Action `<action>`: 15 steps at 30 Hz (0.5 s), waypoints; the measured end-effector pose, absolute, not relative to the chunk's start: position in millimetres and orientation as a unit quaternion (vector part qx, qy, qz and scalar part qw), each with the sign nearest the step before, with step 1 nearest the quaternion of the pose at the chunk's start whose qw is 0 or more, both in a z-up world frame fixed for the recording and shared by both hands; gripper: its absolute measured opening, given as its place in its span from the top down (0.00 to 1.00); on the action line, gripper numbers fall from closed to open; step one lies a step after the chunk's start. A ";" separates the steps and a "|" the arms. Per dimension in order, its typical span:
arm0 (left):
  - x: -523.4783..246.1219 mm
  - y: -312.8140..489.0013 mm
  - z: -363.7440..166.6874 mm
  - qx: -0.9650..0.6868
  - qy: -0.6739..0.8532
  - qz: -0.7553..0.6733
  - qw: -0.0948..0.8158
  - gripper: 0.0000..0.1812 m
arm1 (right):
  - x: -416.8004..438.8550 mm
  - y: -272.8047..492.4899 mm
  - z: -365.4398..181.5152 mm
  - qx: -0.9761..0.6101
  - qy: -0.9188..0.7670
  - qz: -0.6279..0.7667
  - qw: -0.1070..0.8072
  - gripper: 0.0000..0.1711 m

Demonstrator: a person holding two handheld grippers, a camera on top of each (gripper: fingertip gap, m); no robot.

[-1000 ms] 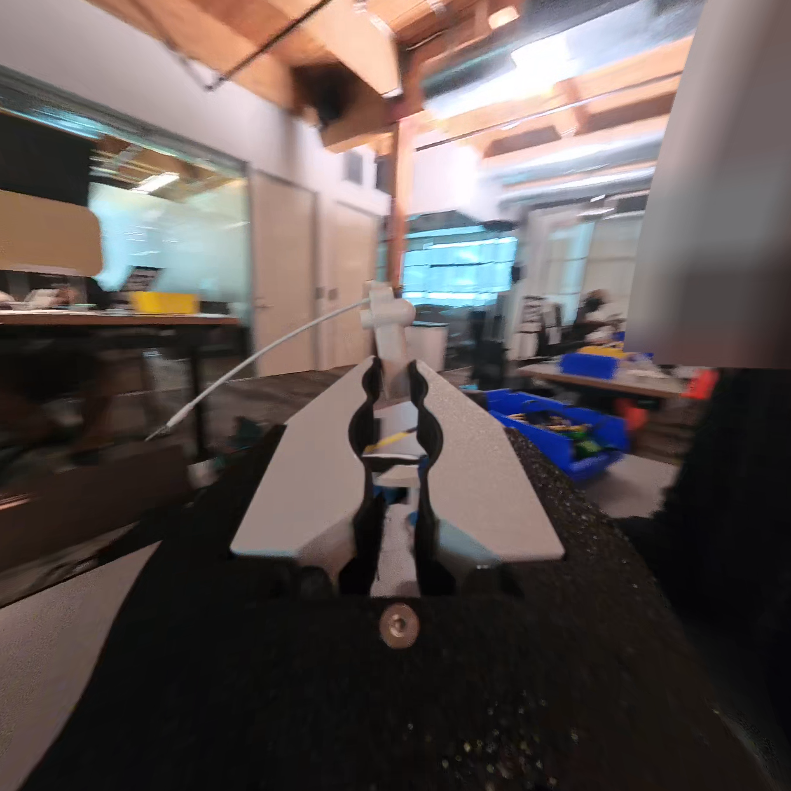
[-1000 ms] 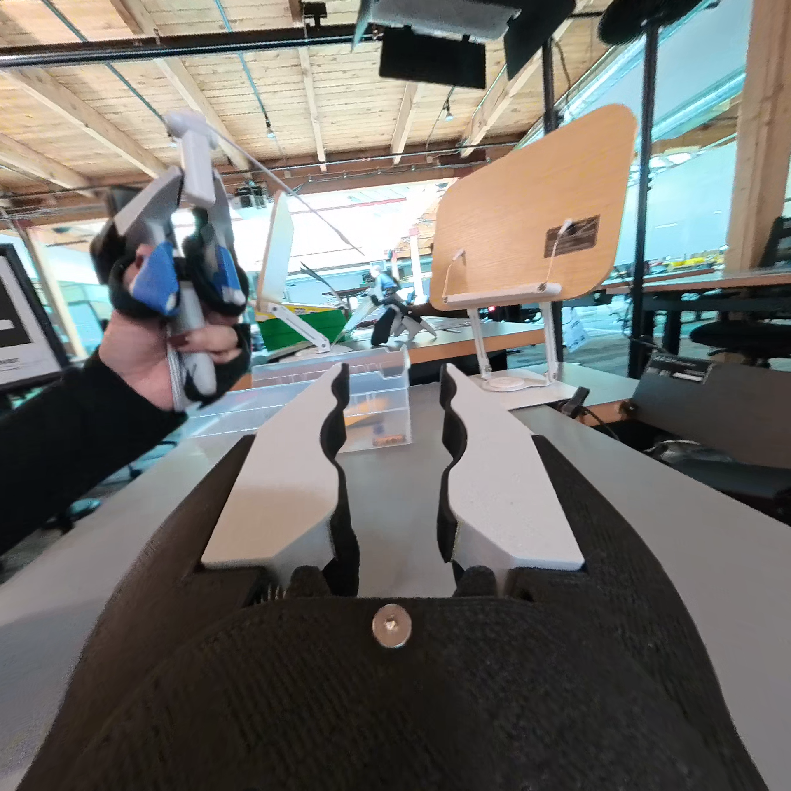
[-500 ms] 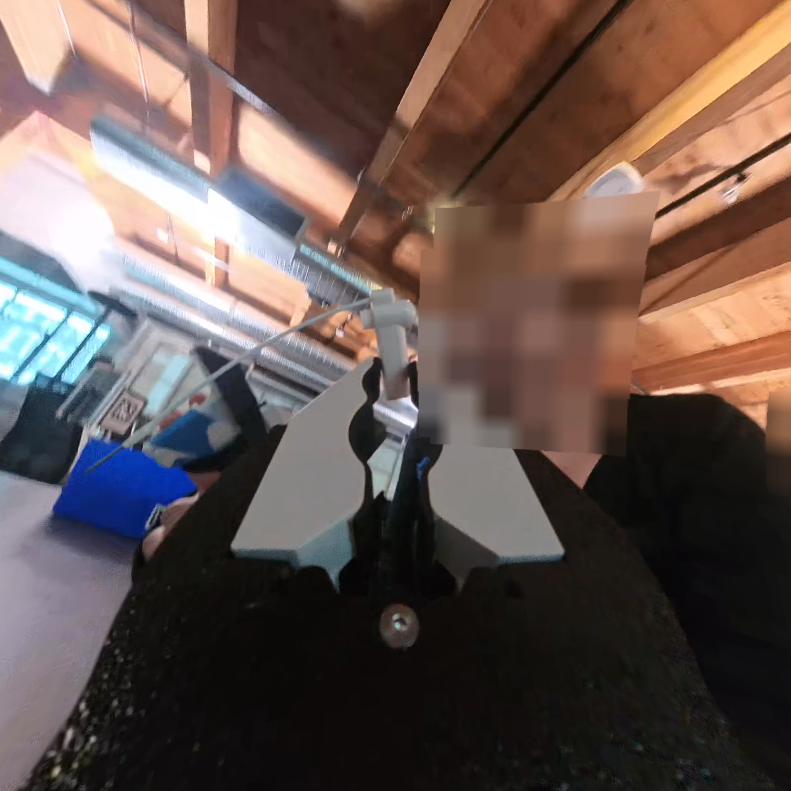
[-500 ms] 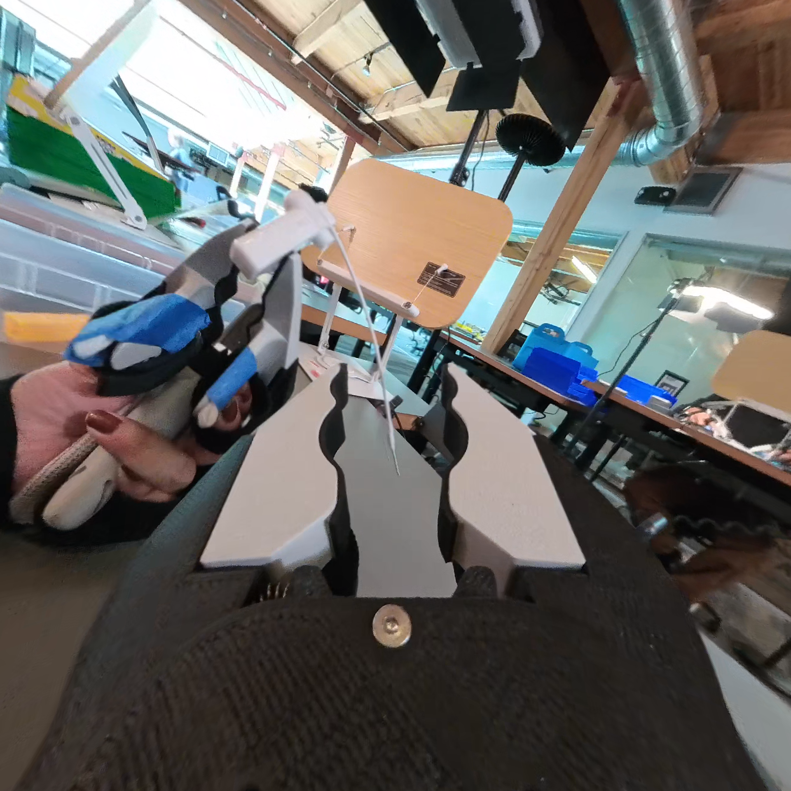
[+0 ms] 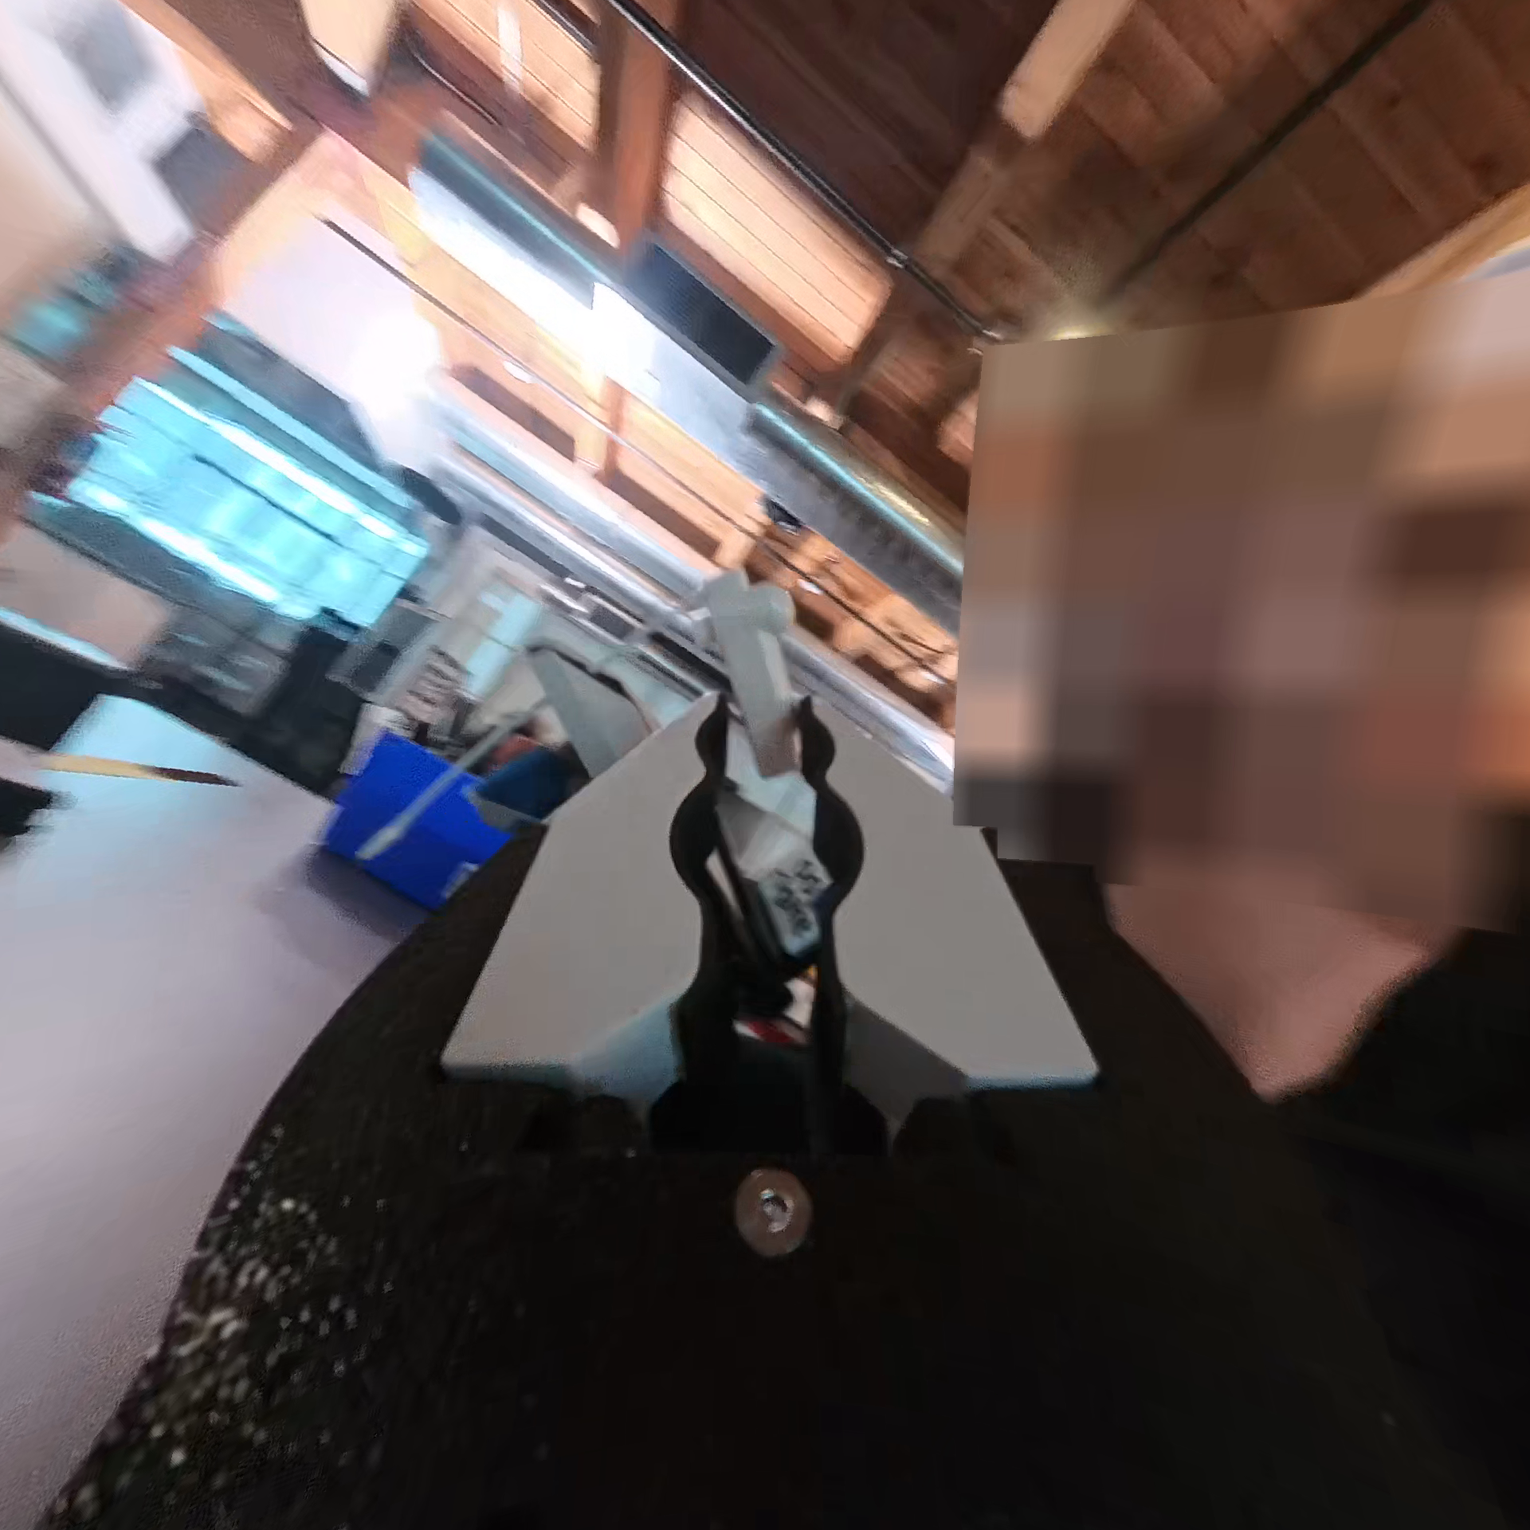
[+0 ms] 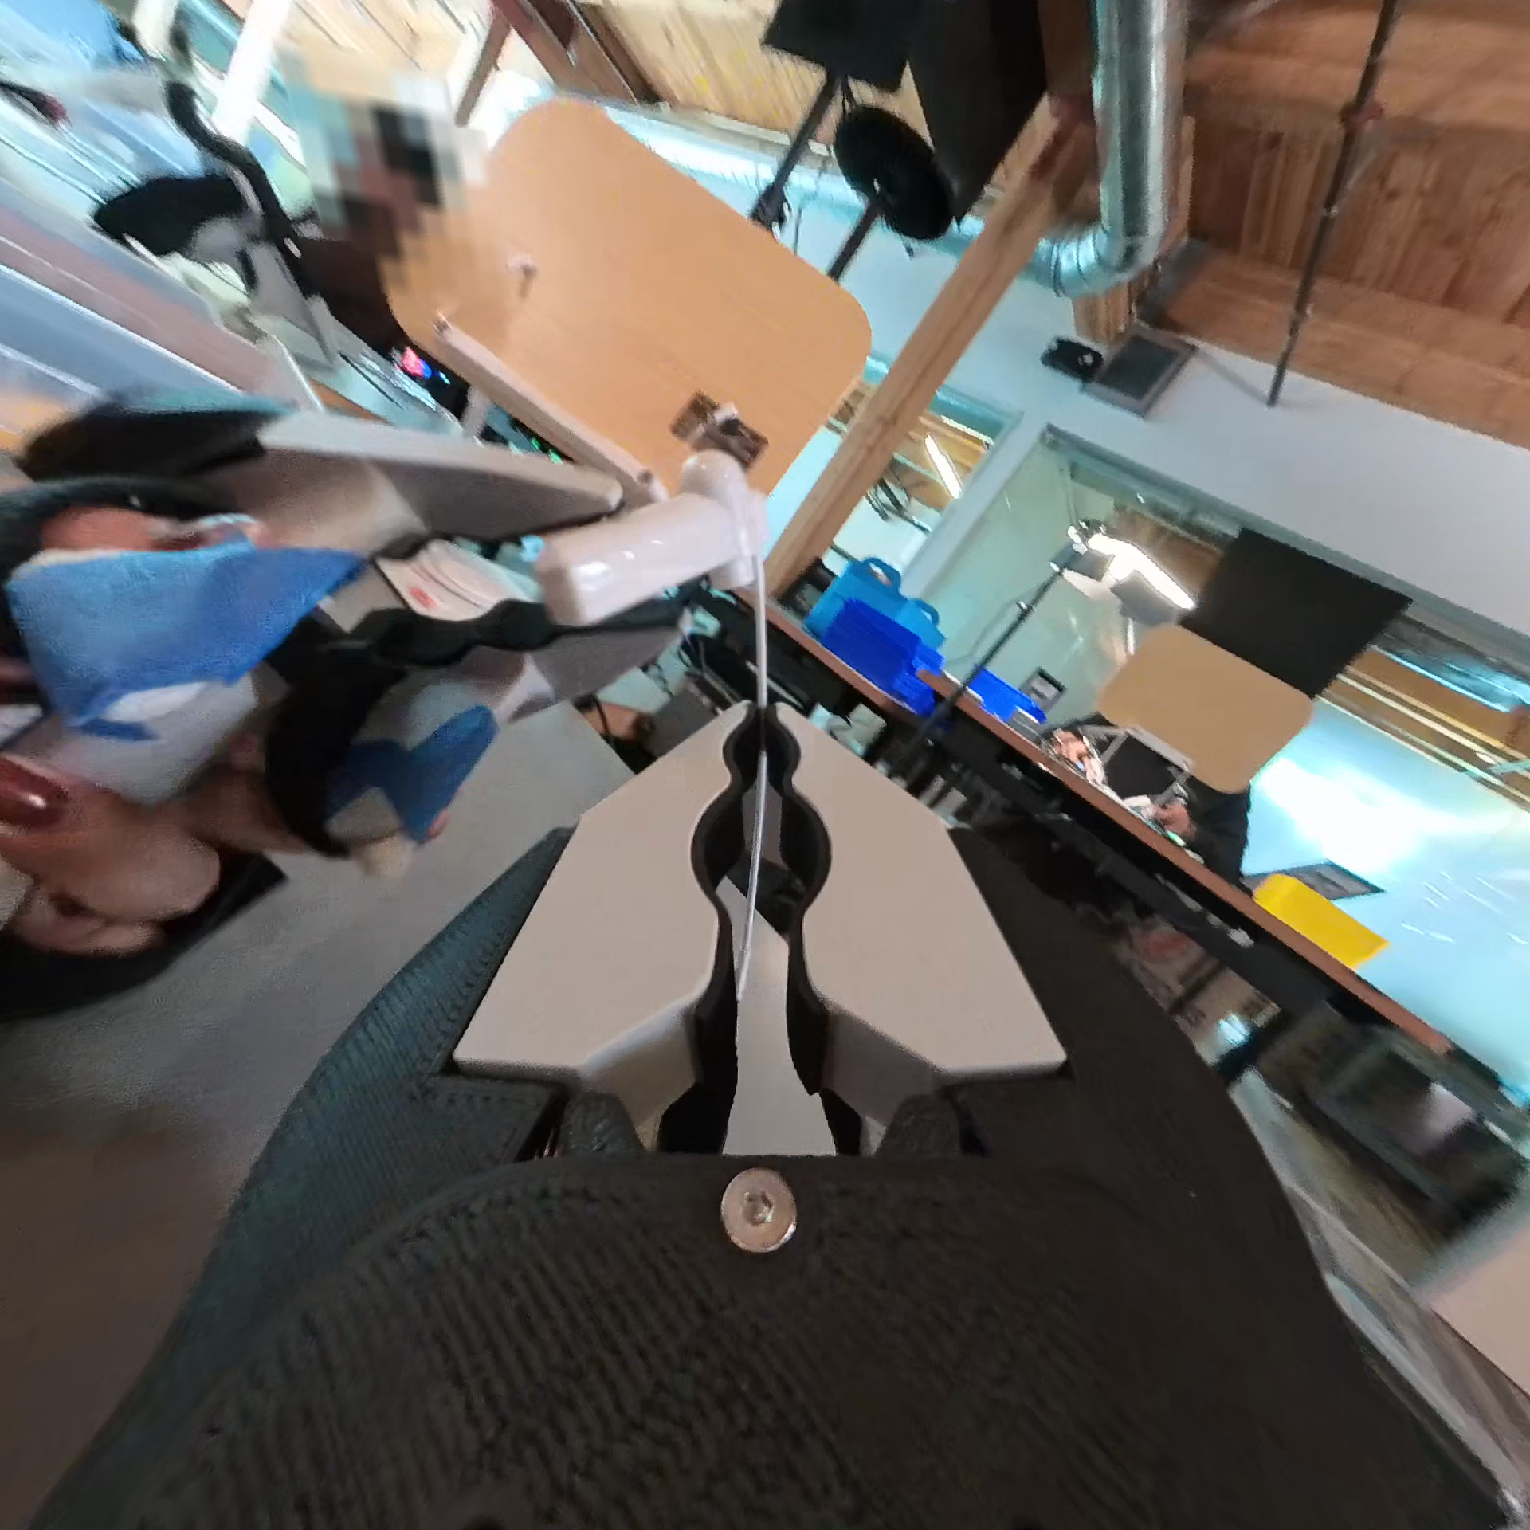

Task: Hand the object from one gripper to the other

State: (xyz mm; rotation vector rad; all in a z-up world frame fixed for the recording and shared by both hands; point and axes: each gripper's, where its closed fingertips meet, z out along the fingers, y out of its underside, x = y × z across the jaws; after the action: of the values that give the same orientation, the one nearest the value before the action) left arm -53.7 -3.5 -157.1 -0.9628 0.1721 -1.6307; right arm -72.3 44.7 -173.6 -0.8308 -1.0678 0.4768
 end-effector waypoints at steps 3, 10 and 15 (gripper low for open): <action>-69.8 24.4 -172.5 -0.509 0.024 -0.548 0.663 0.64 | -71.0 57.6 -182.6 -0.399 -0.499 0.172 0.750 1.00; -70.9 30.5 -187.7 -0.618 0.090 -0.280 0.729 0.77 | -72.9 66.2 -194.6 -0.402 -0.520 0.099 0.747 1.00; -68.6 29.3 -191.2 -0.616 0.092 -0.324 0.712 0.91 | -70.7 68.9 -193.0 -0.407 -0.512 0.106 0.749 1.00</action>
State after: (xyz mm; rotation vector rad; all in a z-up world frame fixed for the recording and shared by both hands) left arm -68.6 29.3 -191.2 -1.3659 0.2033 -0.7188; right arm -70.7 68.9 -193.0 -0.8901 -1.1186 0.2318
